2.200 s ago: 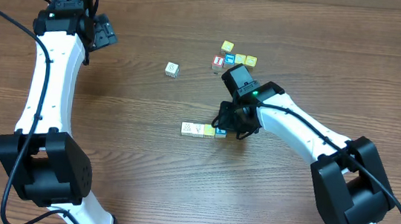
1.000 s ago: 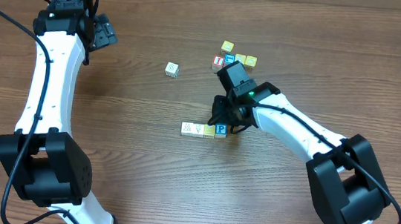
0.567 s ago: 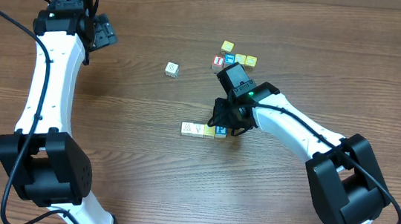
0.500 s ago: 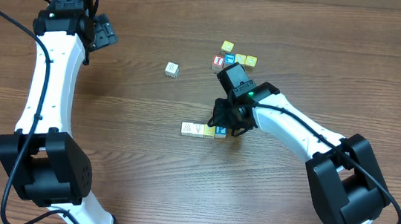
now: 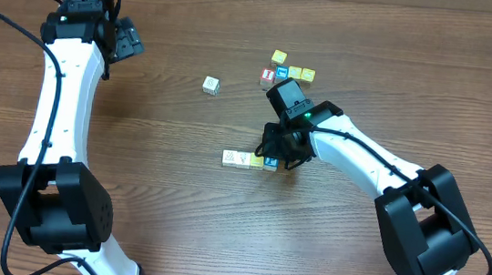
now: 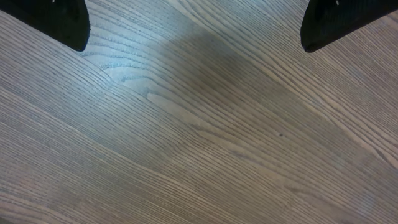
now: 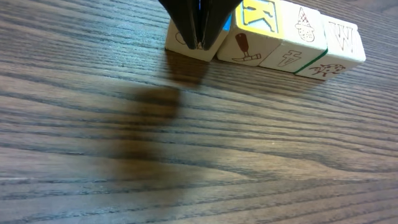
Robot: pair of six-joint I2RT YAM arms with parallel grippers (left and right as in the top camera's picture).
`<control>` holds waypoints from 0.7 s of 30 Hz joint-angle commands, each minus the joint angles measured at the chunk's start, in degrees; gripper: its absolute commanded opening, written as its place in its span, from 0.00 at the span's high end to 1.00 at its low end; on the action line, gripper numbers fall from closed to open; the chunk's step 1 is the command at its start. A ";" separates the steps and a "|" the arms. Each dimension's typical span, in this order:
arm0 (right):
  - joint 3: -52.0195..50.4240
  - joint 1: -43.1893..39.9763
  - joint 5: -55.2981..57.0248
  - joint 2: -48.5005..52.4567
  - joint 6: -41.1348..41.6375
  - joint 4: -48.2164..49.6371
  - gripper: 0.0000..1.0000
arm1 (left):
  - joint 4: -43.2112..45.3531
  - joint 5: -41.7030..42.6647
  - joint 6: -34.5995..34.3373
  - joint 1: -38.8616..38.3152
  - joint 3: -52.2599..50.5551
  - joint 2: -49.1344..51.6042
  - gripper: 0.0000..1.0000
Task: Flip 5 blocks
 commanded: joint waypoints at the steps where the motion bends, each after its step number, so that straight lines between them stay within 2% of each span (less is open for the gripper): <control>1: 0.35 0.39 -0.59 0.52 -0.04 1.09 0.96 | 0.04 -0.79 -1.27 0.20 1.01 -0.85 0.00; 8: 1.88 -1.81 1.29 0.44 -1.57 2.14 0.96 | 0.04 -0.79 -1.27 0.20 1.01 -0.85 0.00; 21: 3.26 -6.45 -2.54 -1.62 -1.29 -7.50 0.96 | 0.07 -0.79 -1.27 0.20 1.01 -0.85 0.00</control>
